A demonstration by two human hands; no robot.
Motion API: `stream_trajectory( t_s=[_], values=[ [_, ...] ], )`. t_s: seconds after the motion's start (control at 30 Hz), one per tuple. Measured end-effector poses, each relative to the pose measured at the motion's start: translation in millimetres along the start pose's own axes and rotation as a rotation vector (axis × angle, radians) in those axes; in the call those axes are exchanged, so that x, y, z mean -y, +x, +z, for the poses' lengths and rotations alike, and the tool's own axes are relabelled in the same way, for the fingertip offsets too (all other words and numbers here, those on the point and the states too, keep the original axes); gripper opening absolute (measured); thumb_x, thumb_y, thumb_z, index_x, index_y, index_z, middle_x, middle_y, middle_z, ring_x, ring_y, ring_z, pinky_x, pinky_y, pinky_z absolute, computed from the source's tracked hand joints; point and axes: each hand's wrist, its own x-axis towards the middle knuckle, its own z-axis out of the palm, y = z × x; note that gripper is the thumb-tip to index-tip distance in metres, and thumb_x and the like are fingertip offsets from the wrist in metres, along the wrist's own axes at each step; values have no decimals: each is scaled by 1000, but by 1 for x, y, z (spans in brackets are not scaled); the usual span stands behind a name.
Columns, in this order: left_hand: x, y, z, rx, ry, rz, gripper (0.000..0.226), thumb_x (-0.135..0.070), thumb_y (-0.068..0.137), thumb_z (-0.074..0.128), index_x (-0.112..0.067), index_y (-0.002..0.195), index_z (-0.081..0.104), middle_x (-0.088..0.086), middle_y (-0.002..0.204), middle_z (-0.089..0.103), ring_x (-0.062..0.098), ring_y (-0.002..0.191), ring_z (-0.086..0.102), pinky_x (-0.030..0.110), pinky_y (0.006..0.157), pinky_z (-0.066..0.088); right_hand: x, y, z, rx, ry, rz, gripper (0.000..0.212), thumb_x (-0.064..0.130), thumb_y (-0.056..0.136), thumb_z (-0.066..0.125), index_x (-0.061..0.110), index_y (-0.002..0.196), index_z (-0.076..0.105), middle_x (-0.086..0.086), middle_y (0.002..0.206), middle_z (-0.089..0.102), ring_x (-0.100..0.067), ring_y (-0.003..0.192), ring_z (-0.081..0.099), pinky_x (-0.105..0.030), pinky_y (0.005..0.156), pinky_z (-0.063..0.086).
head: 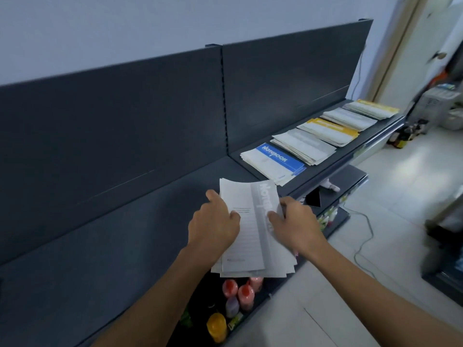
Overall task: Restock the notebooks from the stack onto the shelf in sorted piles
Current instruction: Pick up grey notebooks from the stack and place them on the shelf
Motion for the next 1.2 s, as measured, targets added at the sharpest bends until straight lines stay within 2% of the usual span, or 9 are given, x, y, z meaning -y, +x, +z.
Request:
stream_trajectory(
  t_s=[0.17,0.3,0.43,0.53,0.63,0.77,0.87,1.0,1.2],
  values=[
    [-41,46,26,52,-4,32,35,-39,94,58,-21,109,30,-8,84,47,8,66,46,30,51,37,-28,43,-23,-45,12,52,19,36,91,61,20,100,59,4,84,64,-16,74,60,-32,62,49],
    [-67,90,46,73,-11,81,37,-39,94,56,-20,113,31,-9,84,46,9,65,46,30,51,38,-41,81,-41,-65,42,101,20,41,86,63,30,100,55,15,84,61,2,70,51,-18,51,34],
    [-96,121,60,103,6,122,47,-40,95,55,-15,128,33,-7,87,47,18,76,53,32,57,40,-56,110,-56,-63,53,133,26,42,85,64,28,107,58,9,97,66,-14,81,58,-21,55,37],
    [-117,136,71,113,8,163,44,-39,95,55,-15,126,34,-8,84,45,18,75,51,32,54,37,-71,129,-67,-72,70,171,28,40,84,64,26,108,60,7,99,68,-16,85,63,-26,59,43],
    [-138,150,80,120,10,176,50,-39,96,55,-11,132,34,0,100,58,21,81,54,33,59,41,-85,145,-76,-84,74,179,30,38,86,65,24,111,60,5,100,68,-17,87,64,-27,61,44],
    [-175,163,100,139,28,173,56,-39,97,56,-10,138,32,5,111,62,21,87,58,38,68,50,-115,171,-94,-84,114,183,23,36,87,66,23,106,61,7,93,69,-14,83,64,-26,59,46],
    [-207,172,120,125,52,174,40,-38,97,57,-16,121,35,3,105,63,17,79,57,38,68,53,-143,191,-113,-78,145,178,19,34,88,66,23,102,61,5,90,70,-13,81,66,-31,66,54],
    [-261,178,146,94,75,125,44,-41,96,57,-18,124,33,4,107,61,23,89,60,42,74,57,-187,221,-146,-61,130,123,15,34,89,64,27,100,59,11,88,67,-3,74,60,-23,54,45],
    [-326,179,177,68,47,56,44,-40,96,58,-16,125,35,6,109,63,27,91,64,46,78,59,-242,260,-187,1,166,88,17,35,87,65,35,101,54,16,90,61,3,73,55,-20,54,41]
  ],
)
